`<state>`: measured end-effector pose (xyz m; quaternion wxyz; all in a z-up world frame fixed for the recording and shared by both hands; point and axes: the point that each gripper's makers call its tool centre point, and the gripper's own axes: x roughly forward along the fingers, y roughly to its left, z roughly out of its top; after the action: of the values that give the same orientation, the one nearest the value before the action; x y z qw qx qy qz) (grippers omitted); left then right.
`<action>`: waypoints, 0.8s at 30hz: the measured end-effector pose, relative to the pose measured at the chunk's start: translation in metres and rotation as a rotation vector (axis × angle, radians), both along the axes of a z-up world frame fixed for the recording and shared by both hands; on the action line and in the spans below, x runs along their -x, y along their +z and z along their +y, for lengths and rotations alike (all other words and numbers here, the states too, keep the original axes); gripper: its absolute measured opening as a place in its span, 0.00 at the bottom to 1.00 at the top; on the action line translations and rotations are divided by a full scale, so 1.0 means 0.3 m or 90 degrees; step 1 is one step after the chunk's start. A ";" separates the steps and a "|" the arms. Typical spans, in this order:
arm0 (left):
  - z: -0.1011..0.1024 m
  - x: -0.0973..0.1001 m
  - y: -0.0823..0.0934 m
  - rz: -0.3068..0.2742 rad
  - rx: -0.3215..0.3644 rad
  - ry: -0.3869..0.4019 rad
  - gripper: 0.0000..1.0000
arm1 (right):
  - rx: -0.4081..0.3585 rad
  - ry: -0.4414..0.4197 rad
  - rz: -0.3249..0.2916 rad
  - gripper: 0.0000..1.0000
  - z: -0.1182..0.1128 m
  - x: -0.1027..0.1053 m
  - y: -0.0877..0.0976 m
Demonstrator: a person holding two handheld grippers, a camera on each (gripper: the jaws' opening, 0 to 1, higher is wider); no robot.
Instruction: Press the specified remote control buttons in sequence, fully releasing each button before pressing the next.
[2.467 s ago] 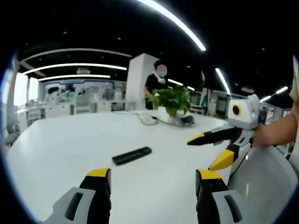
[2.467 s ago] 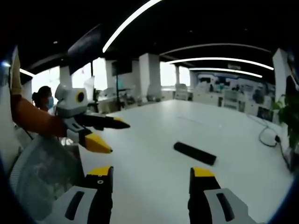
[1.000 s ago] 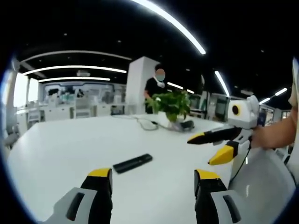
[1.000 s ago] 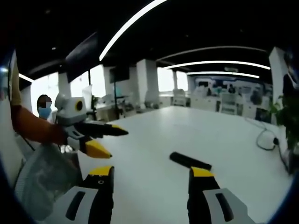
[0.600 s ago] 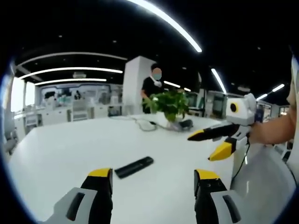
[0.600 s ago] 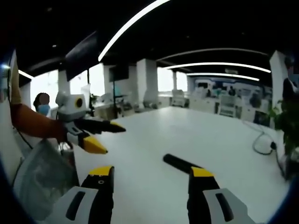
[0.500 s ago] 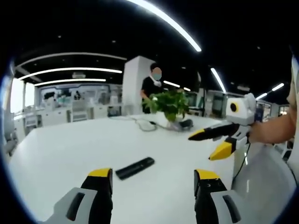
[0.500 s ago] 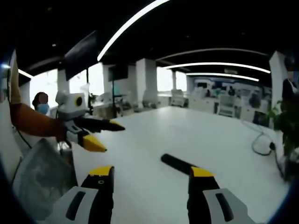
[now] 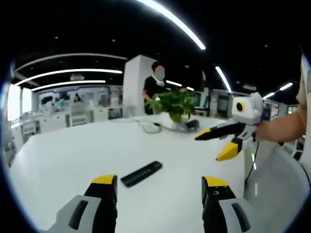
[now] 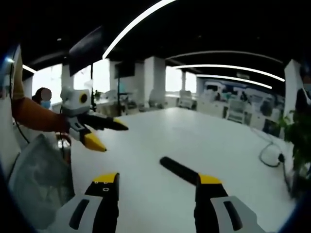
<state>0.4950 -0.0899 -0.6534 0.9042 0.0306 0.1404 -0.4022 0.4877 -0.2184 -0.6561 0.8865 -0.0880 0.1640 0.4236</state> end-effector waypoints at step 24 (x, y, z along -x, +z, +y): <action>-0.009 -0.074 -0.032 0.000 -0.045 -0.042 0.72 | 0.066 0.041 -0.009 0.61 -0.021 -0.097 -0.017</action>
<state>0.5171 -0.0925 -0.6632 0.8887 0.0675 0.1535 -0.4267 0.5168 -0.2247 -0.6613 0.8679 -0.1418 0.1765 0.4421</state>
